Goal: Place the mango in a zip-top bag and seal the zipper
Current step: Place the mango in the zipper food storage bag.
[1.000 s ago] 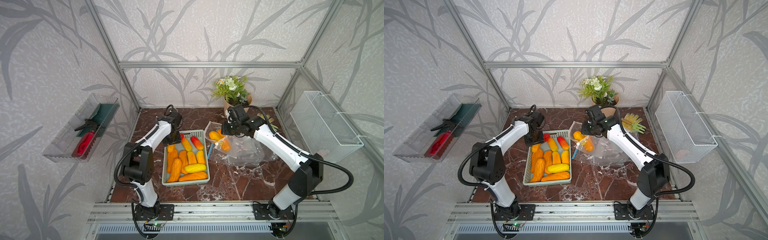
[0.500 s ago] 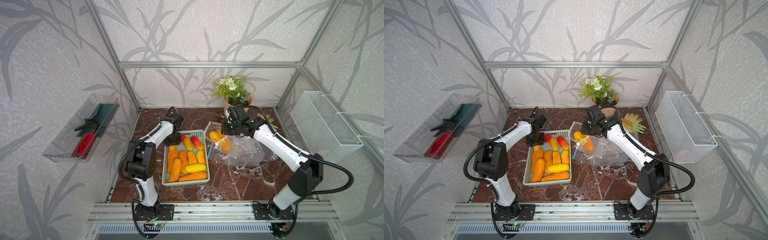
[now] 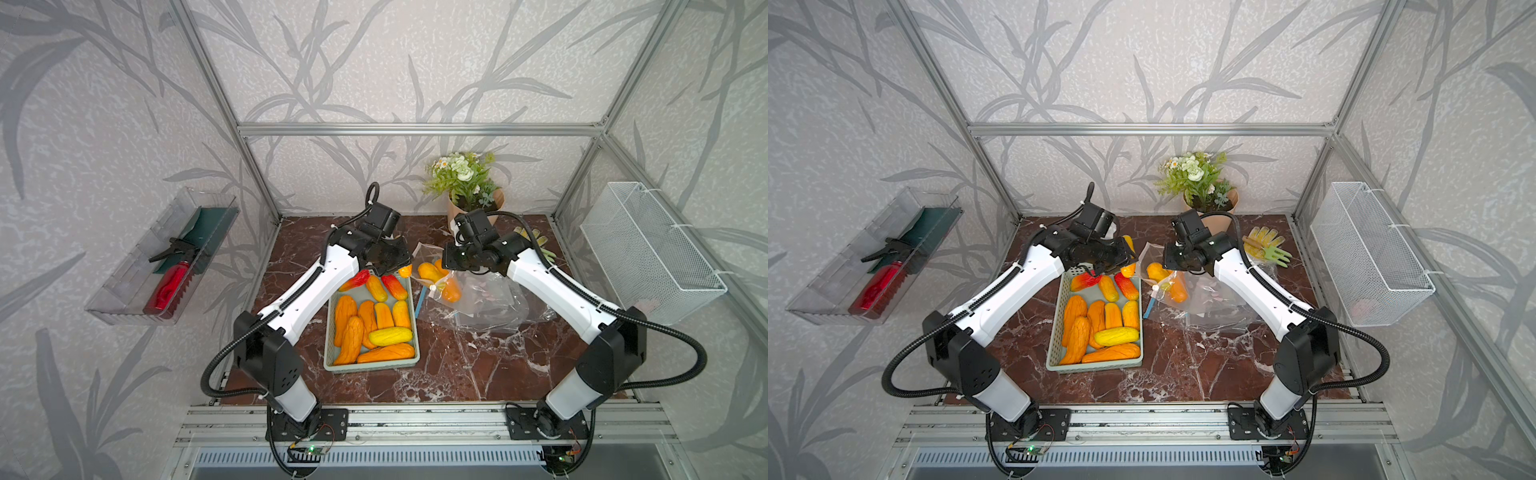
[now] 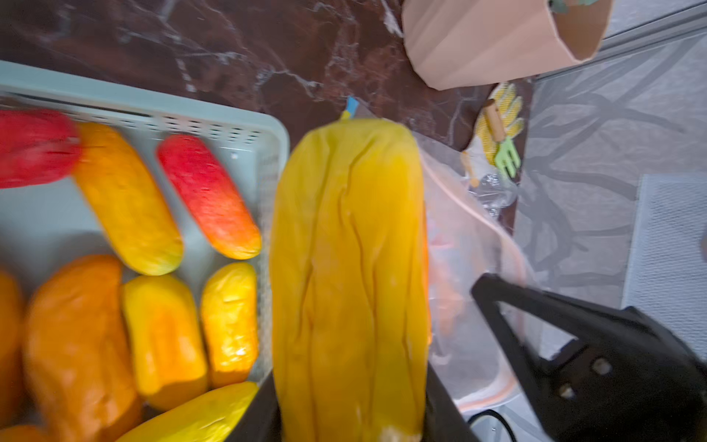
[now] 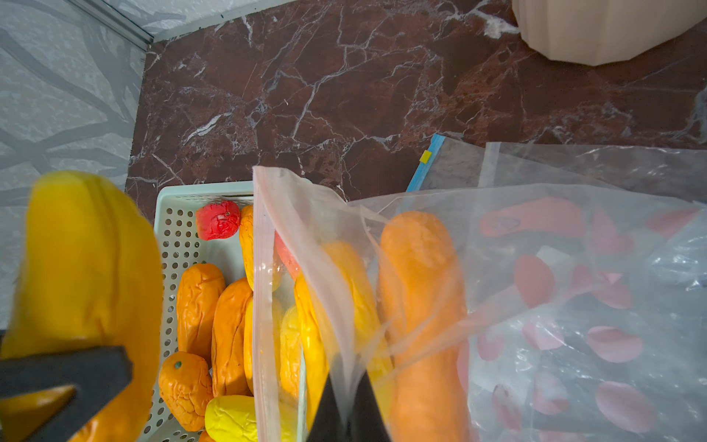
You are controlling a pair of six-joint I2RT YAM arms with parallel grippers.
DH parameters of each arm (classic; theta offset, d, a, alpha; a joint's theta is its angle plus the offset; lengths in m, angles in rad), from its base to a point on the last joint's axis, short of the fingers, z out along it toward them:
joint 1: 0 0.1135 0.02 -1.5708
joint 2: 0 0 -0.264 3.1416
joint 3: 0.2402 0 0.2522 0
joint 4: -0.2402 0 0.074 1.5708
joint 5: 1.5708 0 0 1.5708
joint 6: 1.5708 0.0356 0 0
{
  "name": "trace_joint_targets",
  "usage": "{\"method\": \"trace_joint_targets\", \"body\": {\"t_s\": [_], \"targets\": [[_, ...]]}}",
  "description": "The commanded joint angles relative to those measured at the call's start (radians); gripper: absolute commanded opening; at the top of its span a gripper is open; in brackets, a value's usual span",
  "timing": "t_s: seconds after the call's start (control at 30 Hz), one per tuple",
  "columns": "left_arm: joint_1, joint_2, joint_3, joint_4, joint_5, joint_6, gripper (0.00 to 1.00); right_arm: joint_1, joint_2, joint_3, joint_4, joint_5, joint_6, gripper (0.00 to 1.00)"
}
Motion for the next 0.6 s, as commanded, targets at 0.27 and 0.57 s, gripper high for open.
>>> {"method": "trace_joint_targets", "body": {"t_s": [0.27,0.57], "targets": [[-0.043,0.079,0.02,0.225,0.166,-0.251,0.22,-0.014,-0.079,0.02,0.068,-0.053,0.051,0.0],[-0.056,0.15,0.123,0.084,0.185,-0.242,0.28,-0.053,-0.136,-0.034,0.168,-0.108,0.132,0.0]]}}
